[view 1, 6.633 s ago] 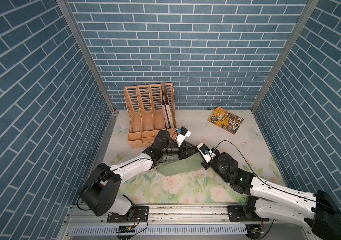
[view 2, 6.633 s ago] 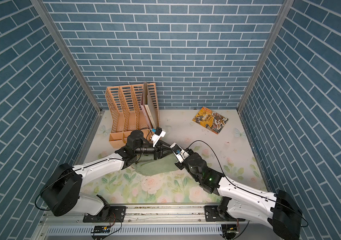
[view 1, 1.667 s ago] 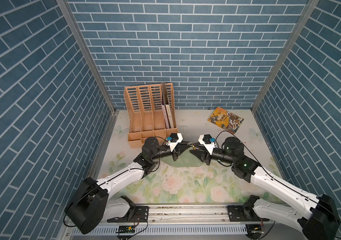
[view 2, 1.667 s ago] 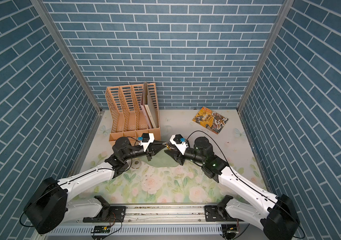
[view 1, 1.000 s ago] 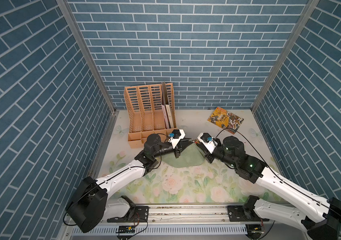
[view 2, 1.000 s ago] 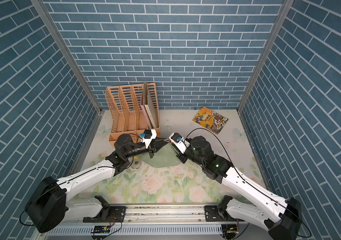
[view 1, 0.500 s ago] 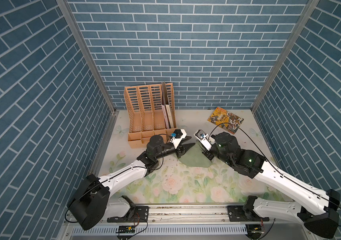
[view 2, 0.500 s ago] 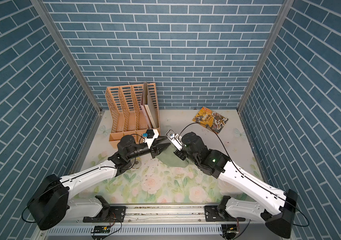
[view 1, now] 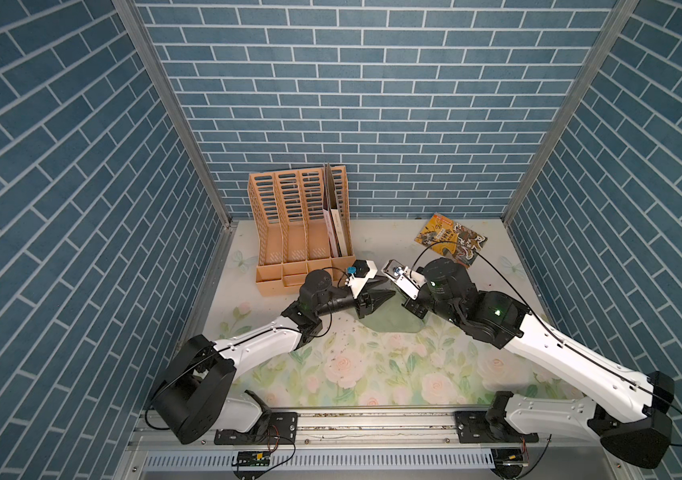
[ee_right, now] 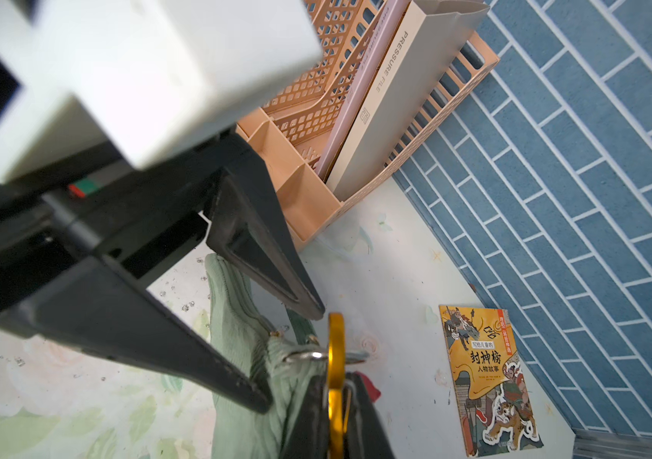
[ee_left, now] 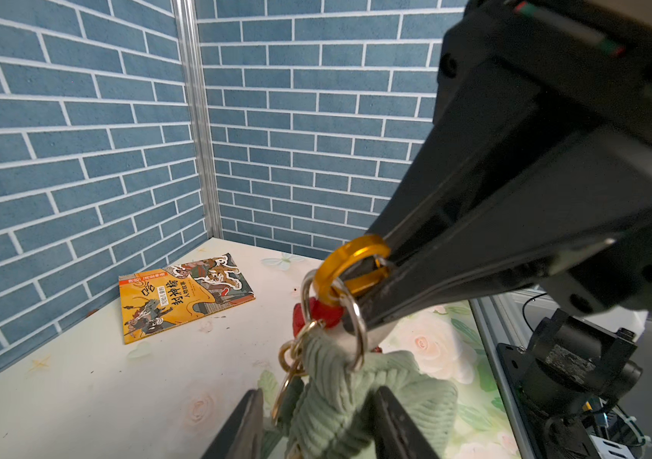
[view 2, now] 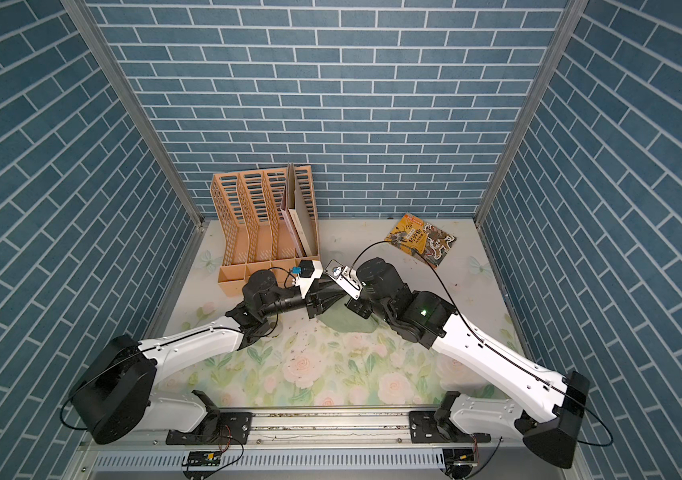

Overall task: Remove the decoration from the bag
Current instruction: Remove the decoration item from the bag.

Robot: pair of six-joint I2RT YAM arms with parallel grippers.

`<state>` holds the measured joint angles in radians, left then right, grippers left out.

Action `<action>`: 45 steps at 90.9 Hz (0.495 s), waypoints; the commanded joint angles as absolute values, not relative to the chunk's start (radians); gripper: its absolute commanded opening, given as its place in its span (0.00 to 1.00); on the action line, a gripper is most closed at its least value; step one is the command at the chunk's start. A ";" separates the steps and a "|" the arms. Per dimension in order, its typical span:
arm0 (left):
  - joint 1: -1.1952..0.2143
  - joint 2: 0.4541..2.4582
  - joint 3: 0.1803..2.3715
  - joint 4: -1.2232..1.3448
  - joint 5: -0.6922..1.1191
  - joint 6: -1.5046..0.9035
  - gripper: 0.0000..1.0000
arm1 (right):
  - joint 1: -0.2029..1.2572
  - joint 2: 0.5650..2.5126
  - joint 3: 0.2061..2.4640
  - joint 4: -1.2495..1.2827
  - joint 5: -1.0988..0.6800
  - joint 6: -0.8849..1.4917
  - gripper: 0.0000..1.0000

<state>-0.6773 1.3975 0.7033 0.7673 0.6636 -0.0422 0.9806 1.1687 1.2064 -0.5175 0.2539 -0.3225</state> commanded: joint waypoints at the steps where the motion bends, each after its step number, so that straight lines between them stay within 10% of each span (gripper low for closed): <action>1: -0.678 1.408 0.731 0.799 0.675 -0.044 0.47 | 0.984 1.179 1.257 -0.539 0.220 -0.336 0.03; 45: -0.675 1.385 0.757 0.668 0.480 0.052 0.00 | 0.985 1.264 1.370 -0.788 0.372 -0.284 0.06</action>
<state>-0.6796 1.4025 0.7341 0.7120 0.5594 0.0242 0.9810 1.2316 1.3071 -0.6674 0.2779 -0.3183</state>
